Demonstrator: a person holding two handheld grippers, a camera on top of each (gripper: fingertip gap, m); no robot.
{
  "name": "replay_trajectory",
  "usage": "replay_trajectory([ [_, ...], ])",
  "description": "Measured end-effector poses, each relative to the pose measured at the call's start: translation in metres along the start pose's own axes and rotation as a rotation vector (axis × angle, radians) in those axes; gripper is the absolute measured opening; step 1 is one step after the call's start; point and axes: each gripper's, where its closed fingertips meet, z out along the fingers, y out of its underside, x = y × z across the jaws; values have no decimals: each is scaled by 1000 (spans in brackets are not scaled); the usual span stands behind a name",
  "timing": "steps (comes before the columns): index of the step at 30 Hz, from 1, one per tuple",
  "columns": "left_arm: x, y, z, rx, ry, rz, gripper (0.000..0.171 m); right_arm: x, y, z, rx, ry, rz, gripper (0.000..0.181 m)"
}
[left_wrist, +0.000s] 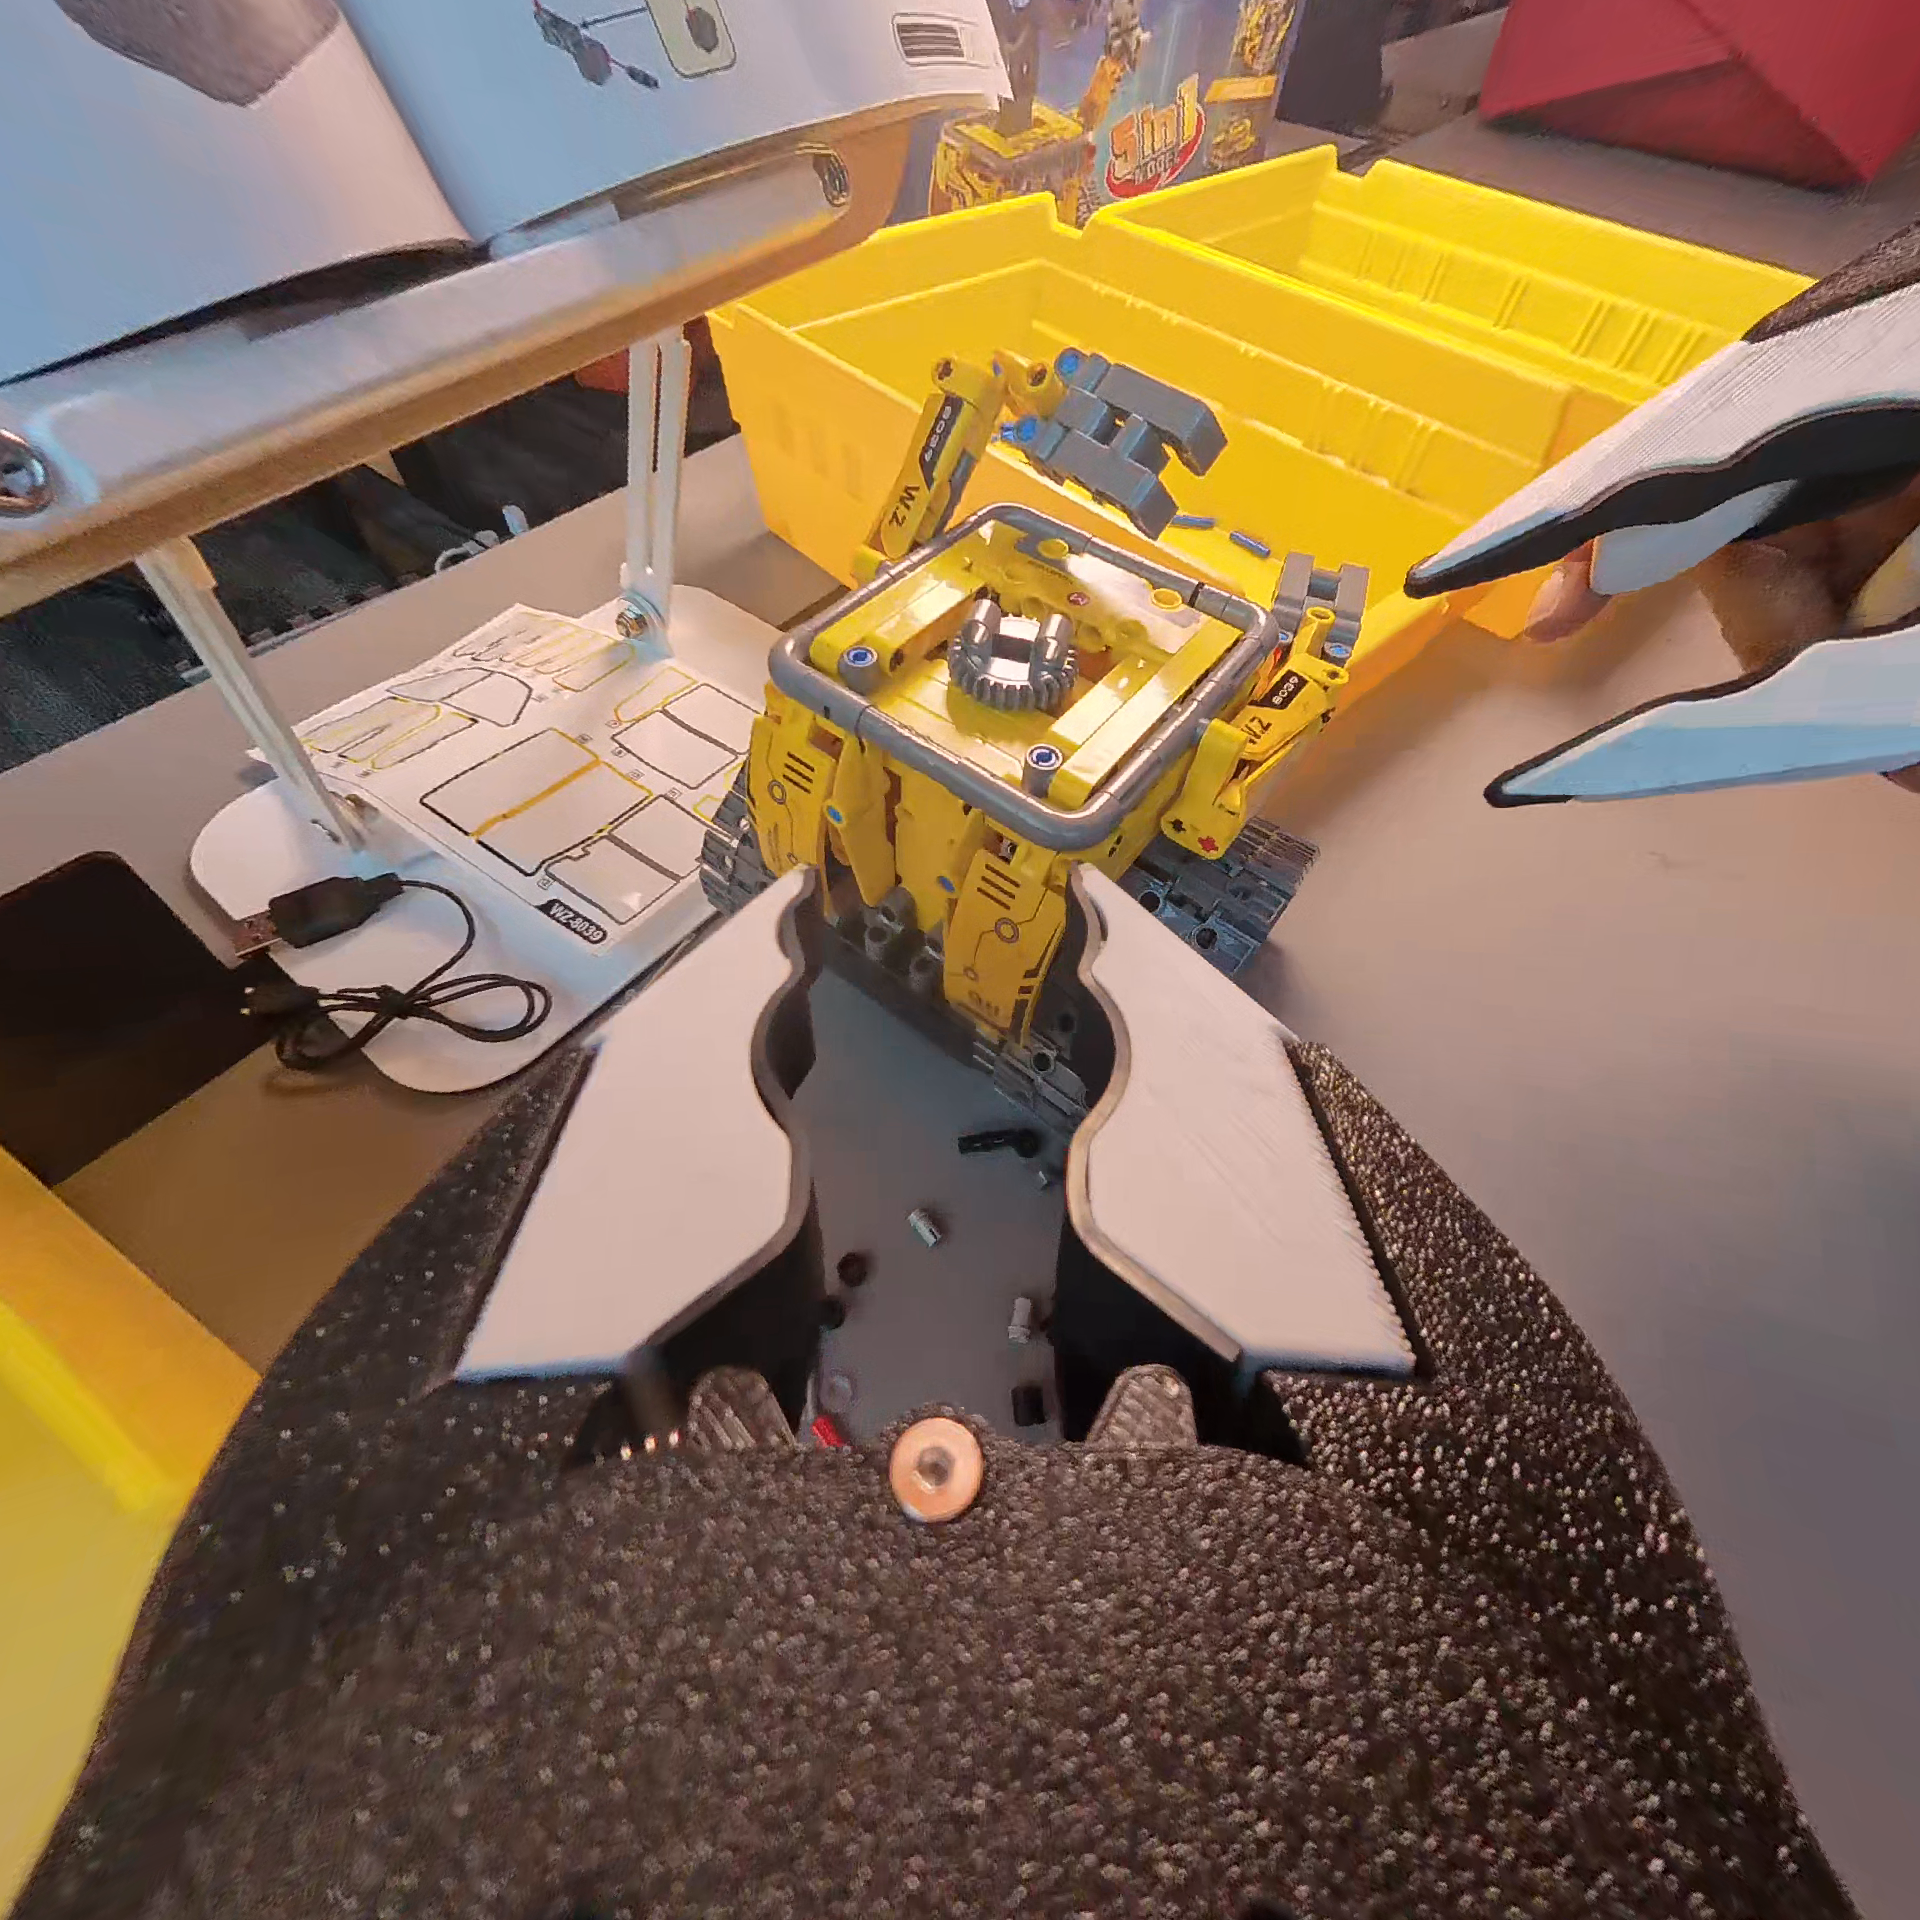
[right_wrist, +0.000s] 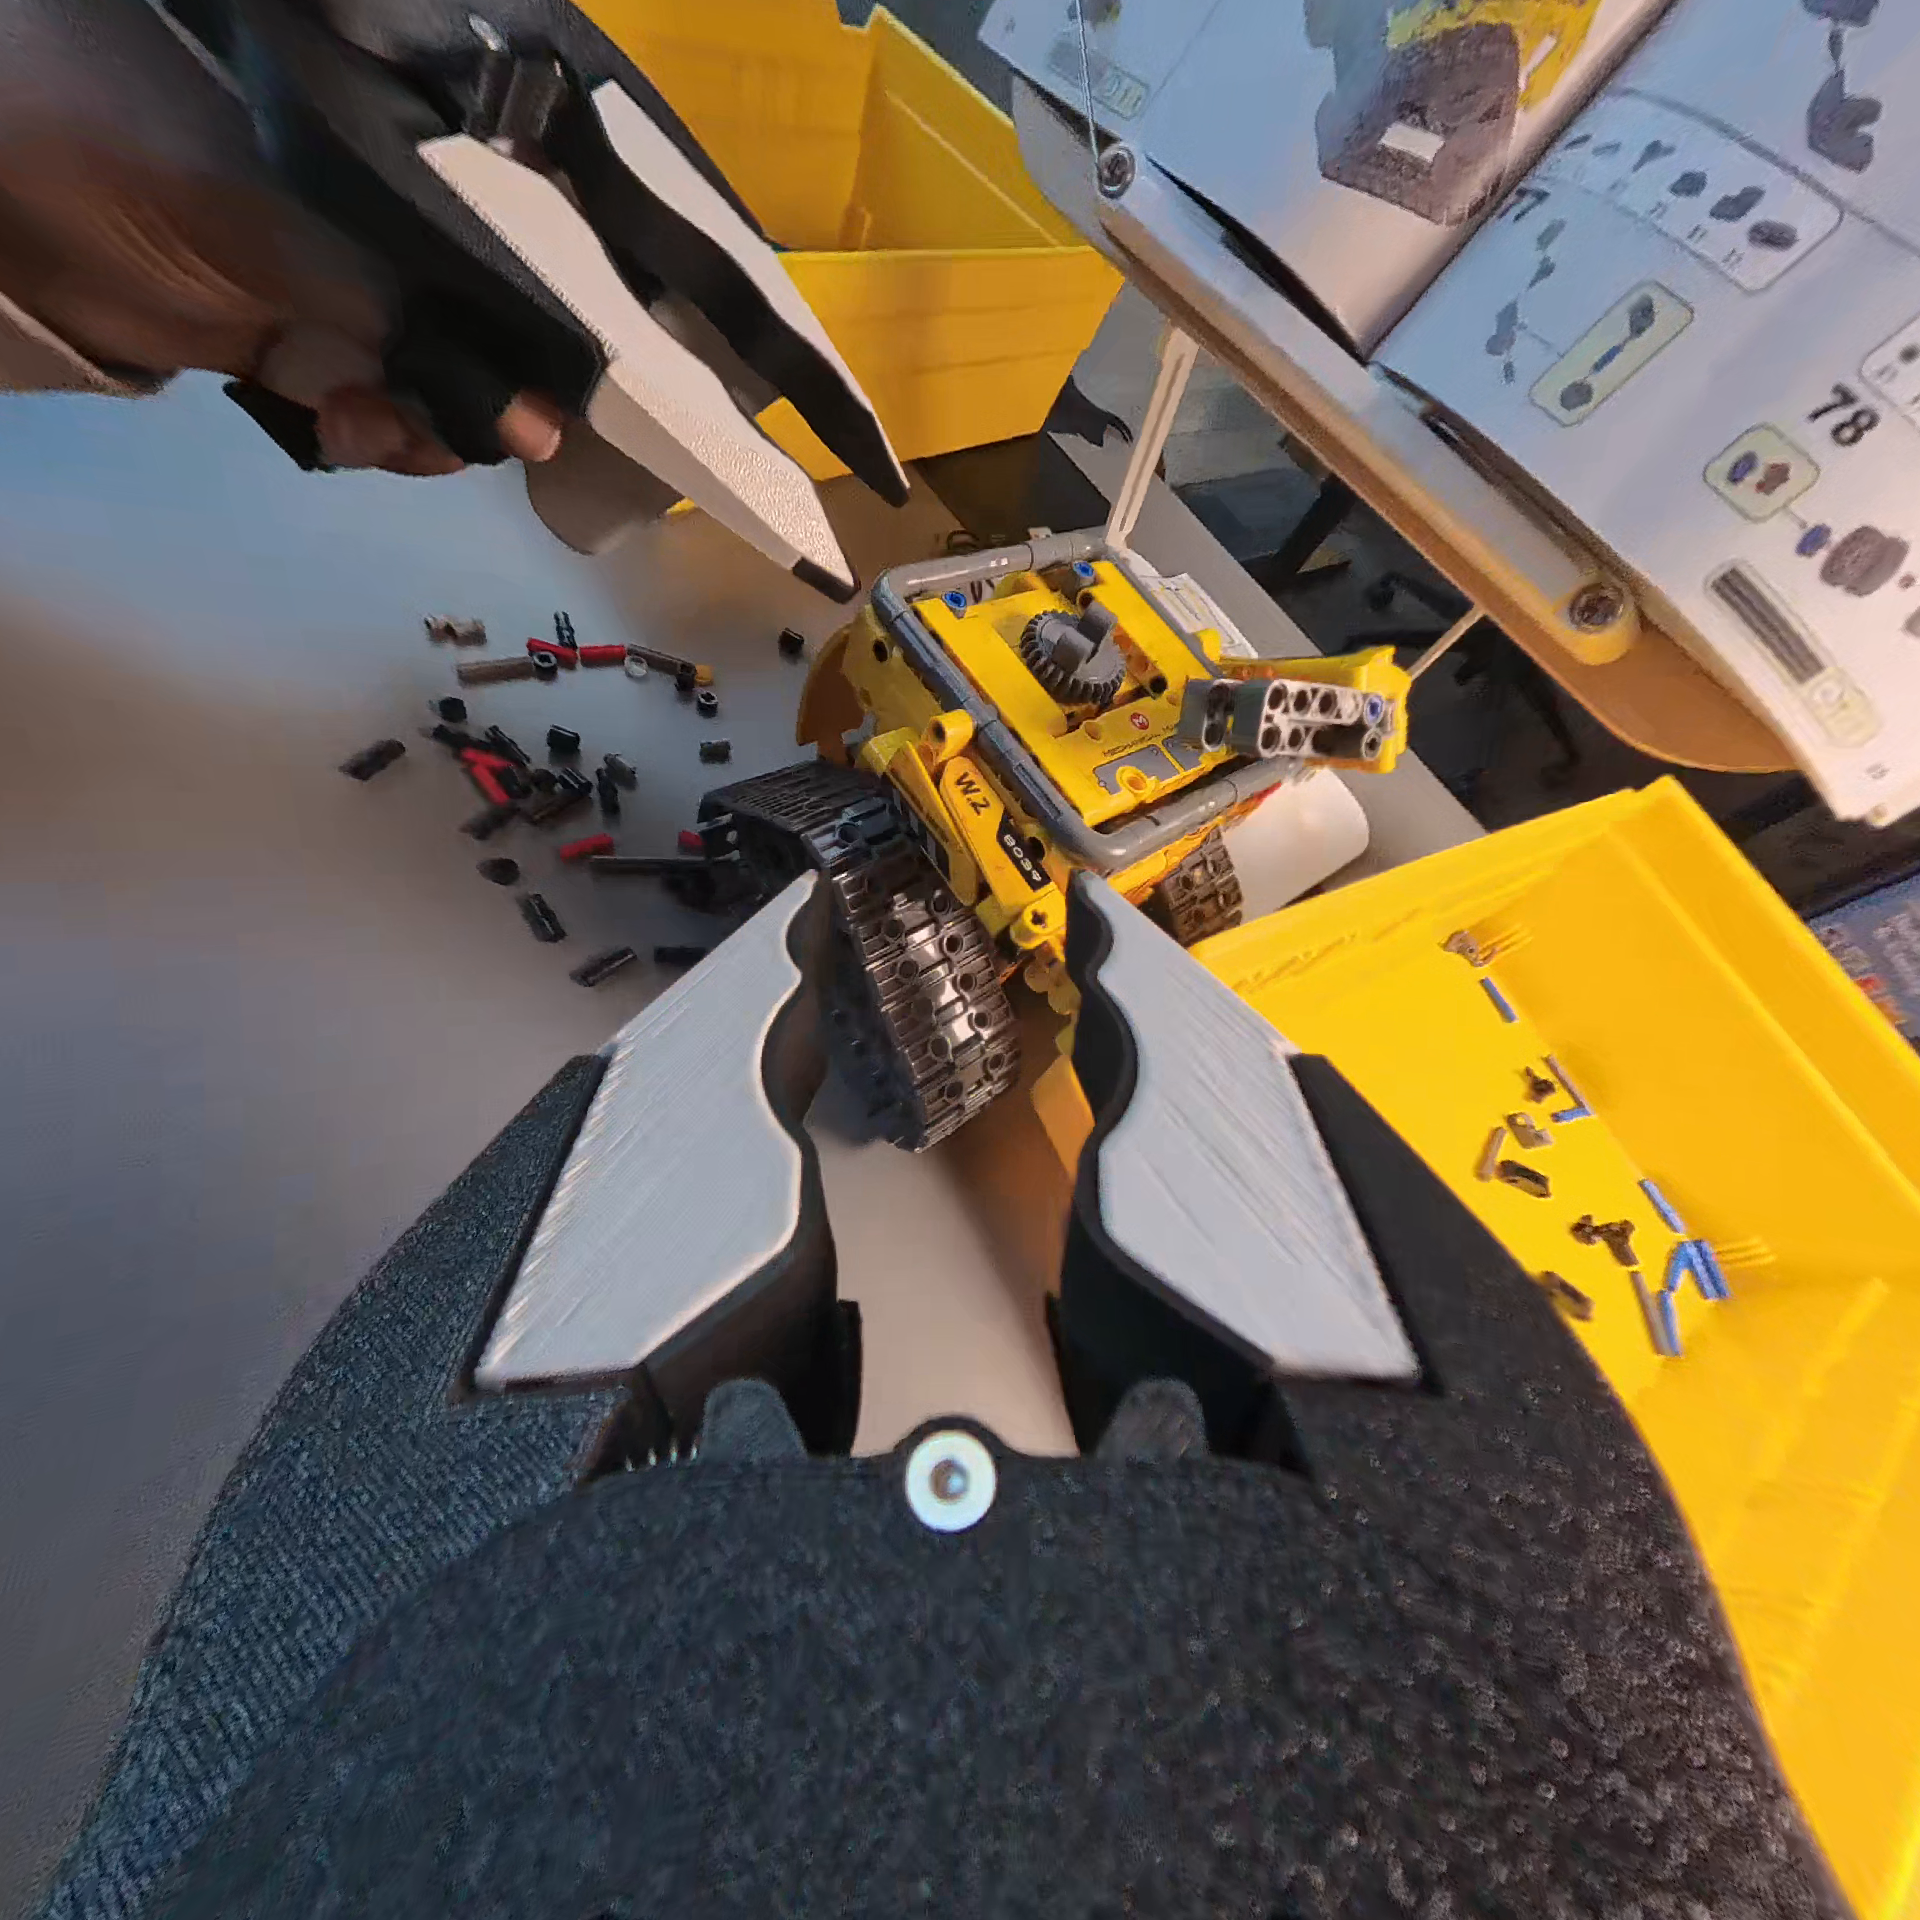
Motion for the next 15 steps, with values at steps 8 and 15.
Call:
replay_trajectory([
  [8,0,-5,-41,-8,-29,27,39,3,-11,39,-129,130,-418,43],
  [15,31,83,-58,-262,61,99,49,2,-6,60,-324,-34,-623,39],
])
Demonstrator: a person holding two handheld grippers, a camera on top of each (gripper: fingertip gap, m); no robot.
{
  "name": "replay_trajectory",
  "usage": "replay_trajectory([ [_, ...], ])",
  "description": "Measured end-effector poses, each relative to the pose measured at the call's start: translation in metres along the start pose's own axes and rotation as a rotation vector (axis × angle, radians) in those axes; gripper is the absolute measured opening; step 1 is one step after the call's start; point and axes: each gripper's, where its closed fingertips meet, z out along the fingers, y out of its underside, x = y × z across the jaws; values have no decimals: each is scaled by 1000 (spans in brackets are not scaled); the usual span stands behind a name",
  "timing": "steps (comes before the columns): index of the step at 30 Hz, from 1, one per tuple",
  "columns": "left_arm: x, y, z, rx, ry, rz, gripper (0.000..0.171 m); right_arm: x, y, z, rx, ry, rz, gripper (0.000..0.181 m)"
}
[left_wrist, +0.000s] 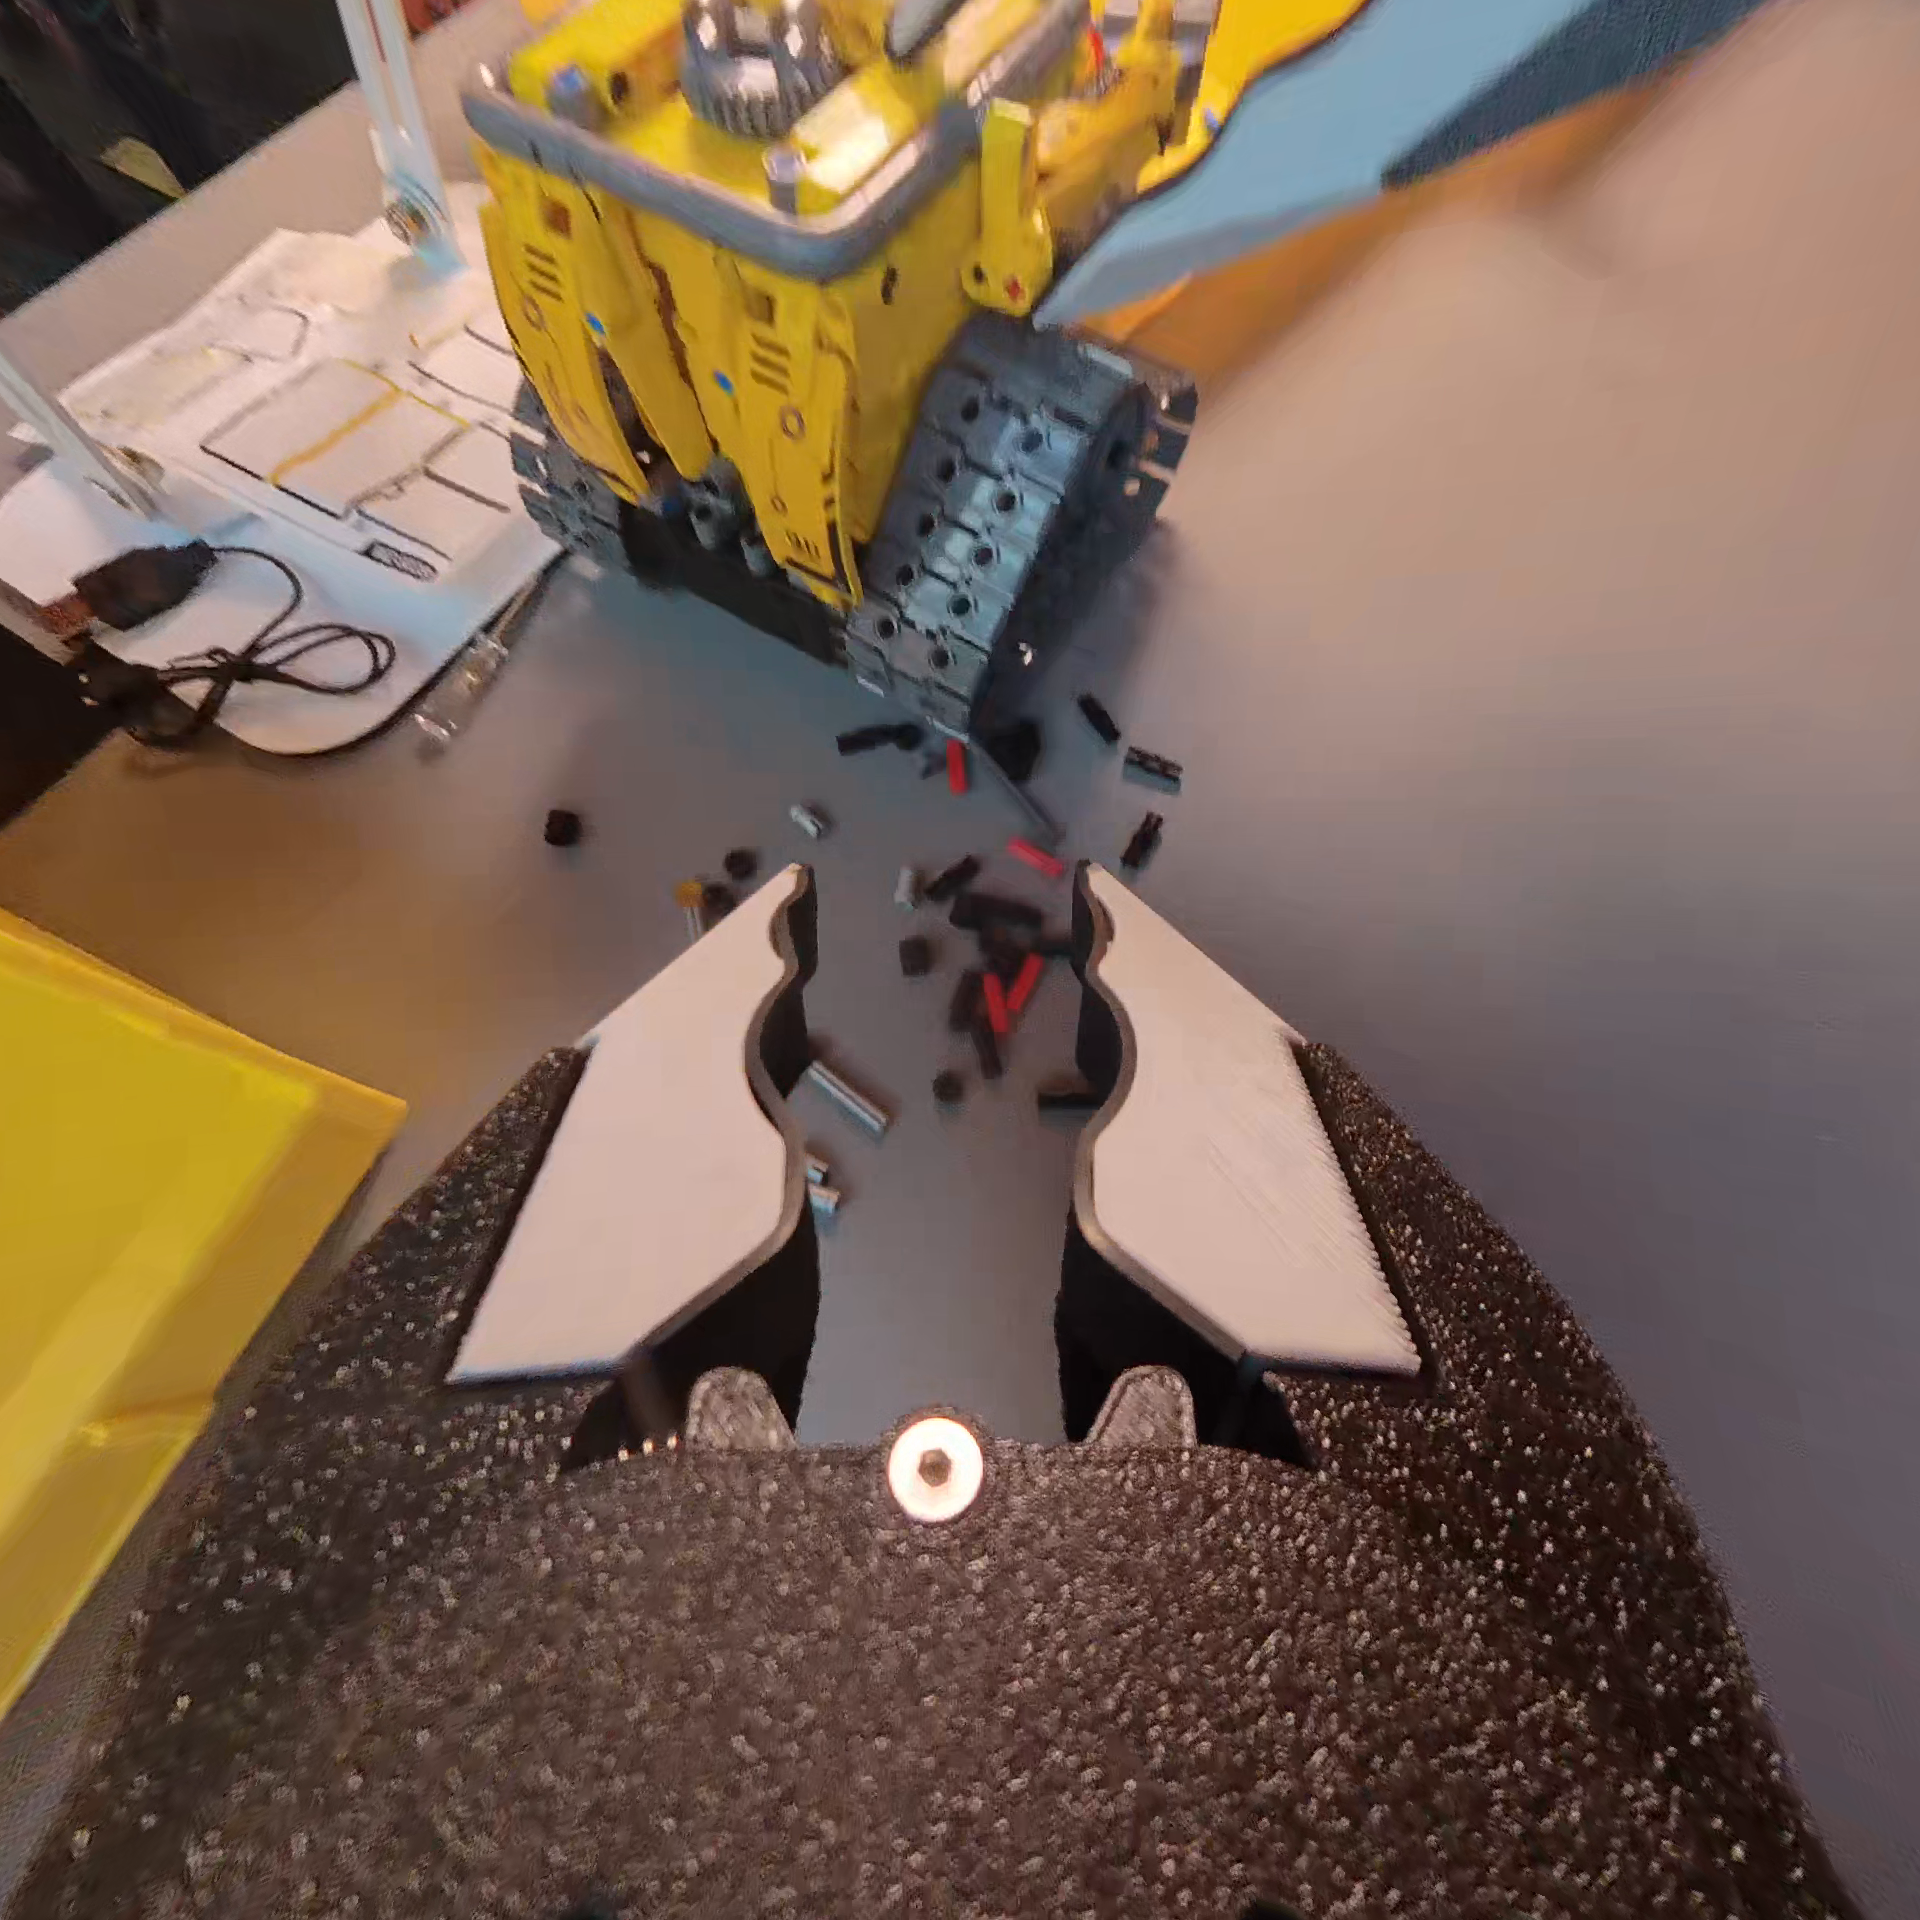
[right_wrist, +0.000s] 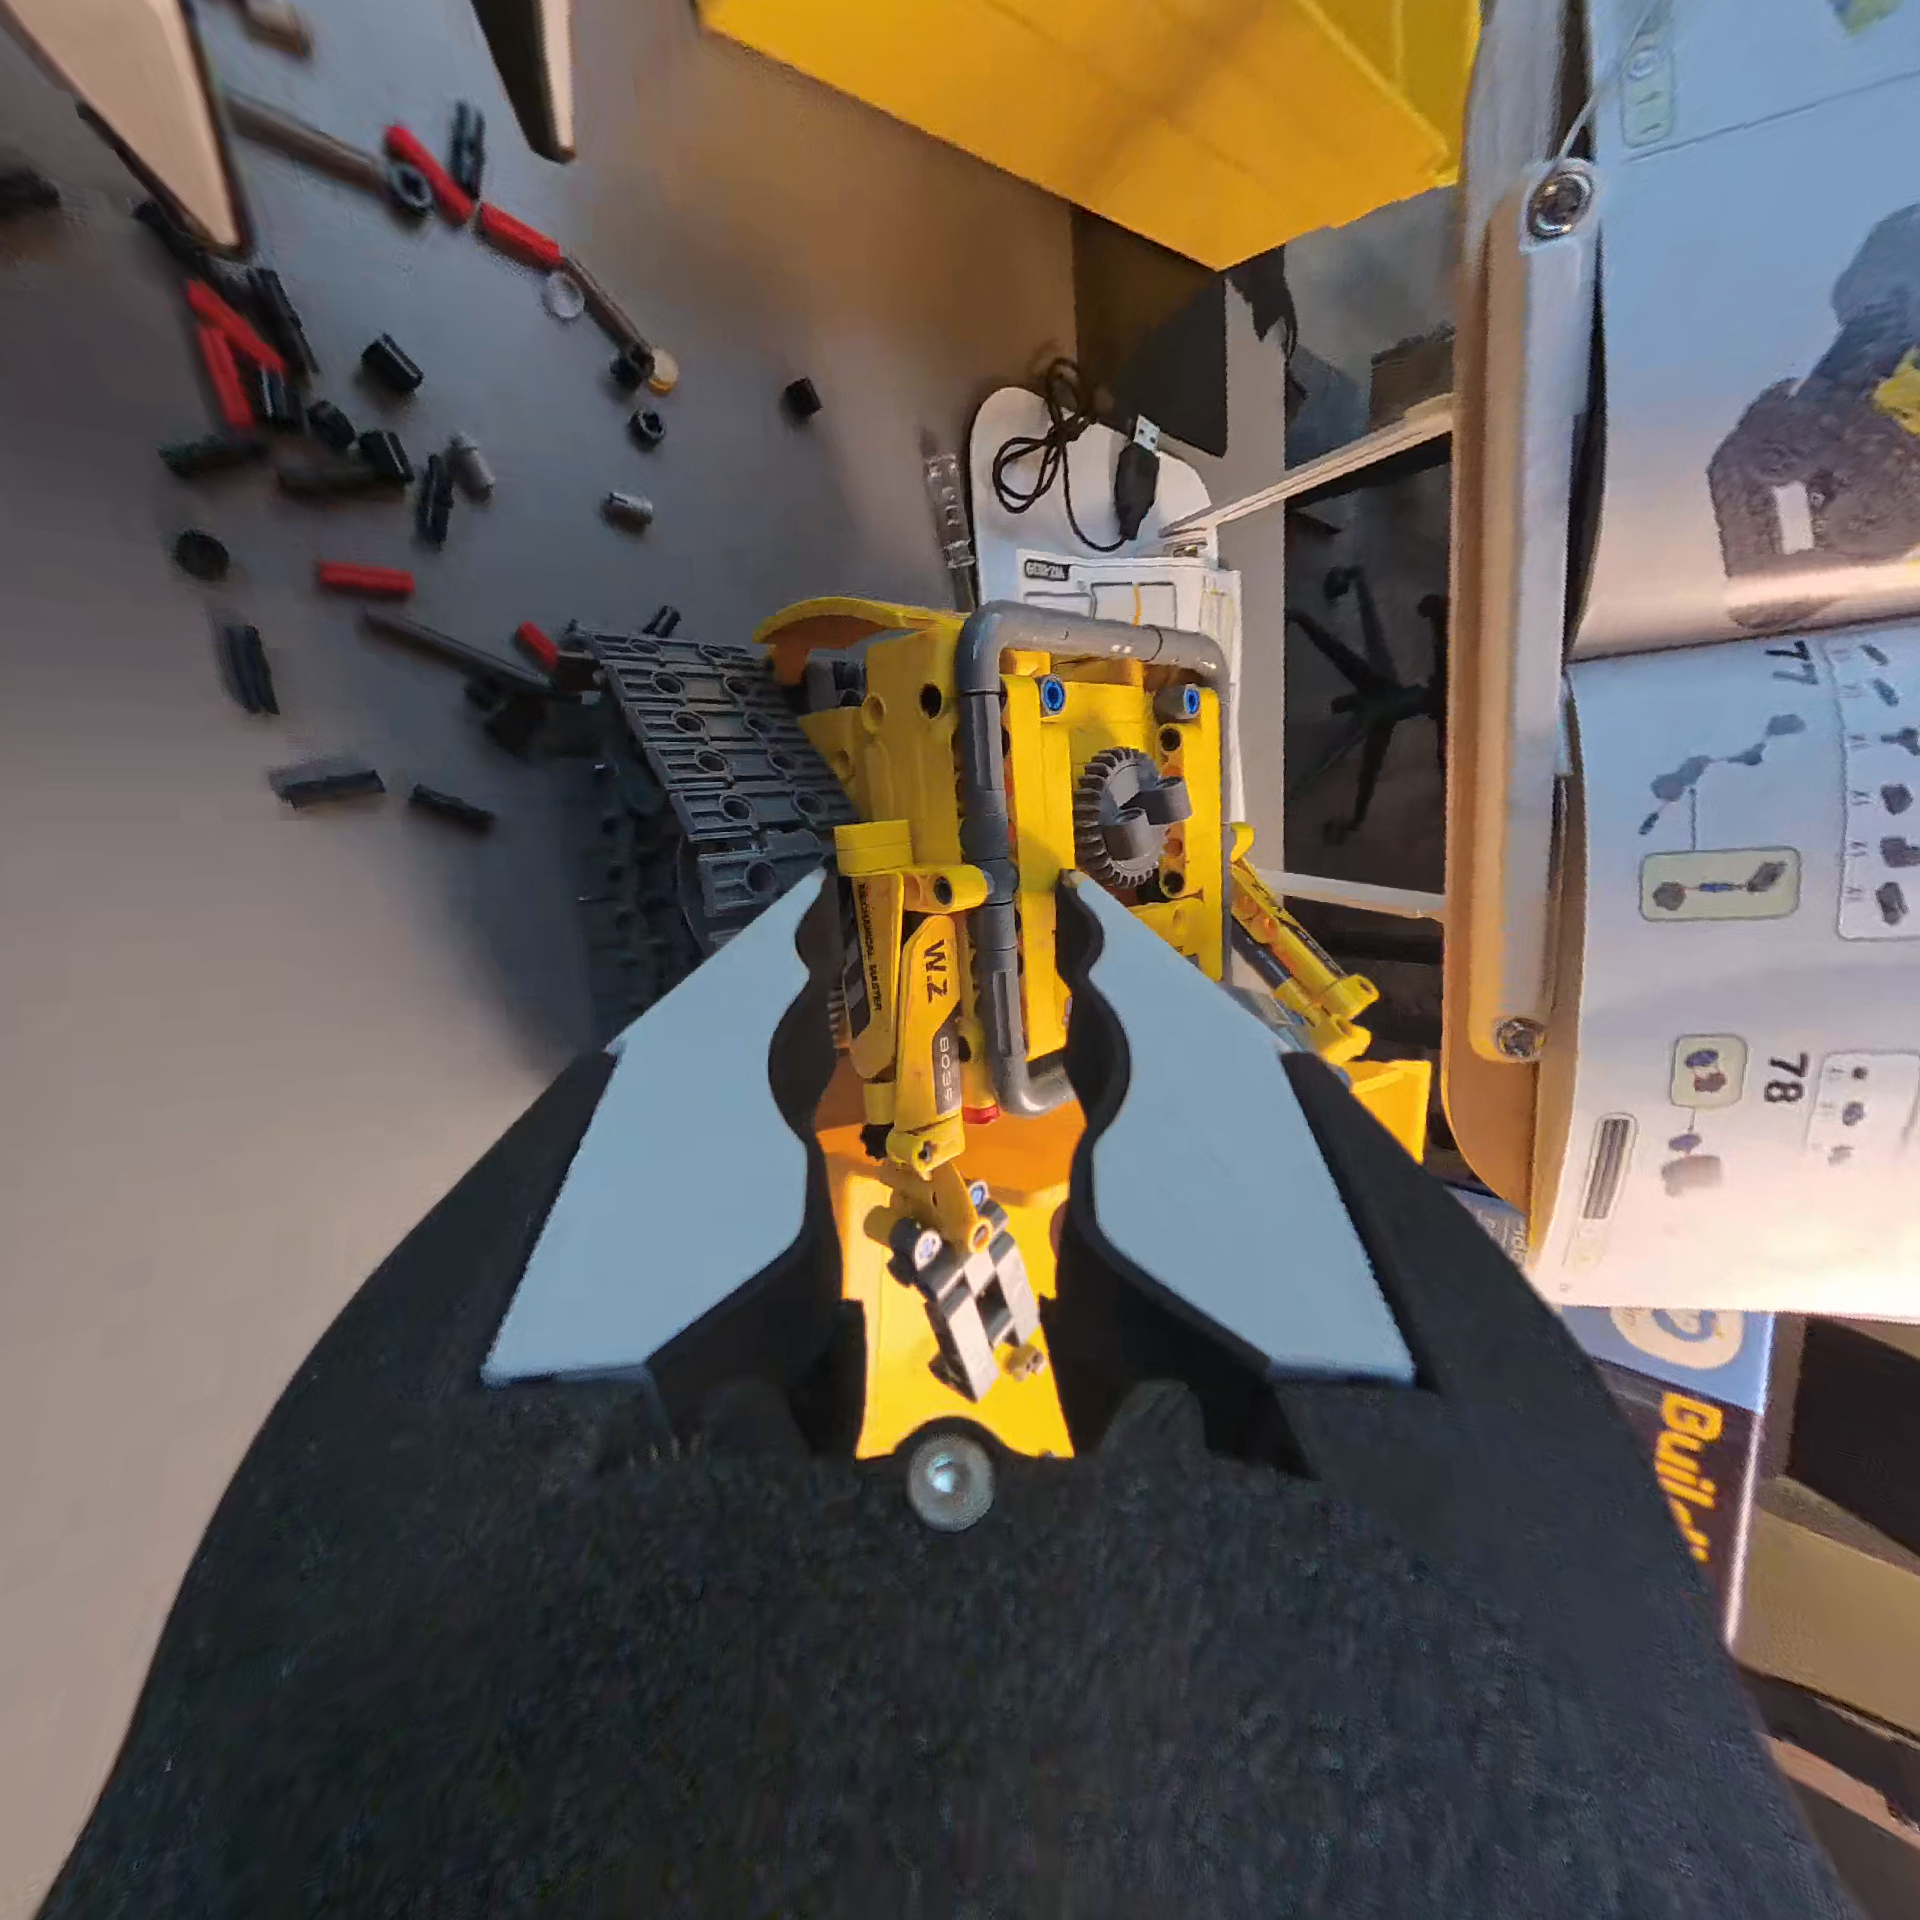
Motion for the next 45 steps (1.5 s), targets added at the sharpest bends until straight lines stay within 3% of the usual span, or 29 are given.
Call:
replay_trajectory([
  [4,10,27,7,-67,27,16,51,4,1,-1,-42,-83,-70,37],
  [16,4,52,3,-151,-11,64,61,49,-5,-7,-29,43,-154,22],
  [29,-16,29,-6,8,-86,0,50,84,-19,-22,12,99,-219,10],
  [33,-20,29,-10,13,-95,-1,52,92,-24,-53,31,147,-228,10],
  [38,-30,33,-17,10,-114,-11,56,82,-39,-123,119,192,-238,11],
  [42,-40,38,-23,5,-141,-33,55,47,-43,-168,185,202,-200,10],
  [45,-43,44,-25,-16,-155,-44,53,7,-41,-177,223,223,-165,10],
])
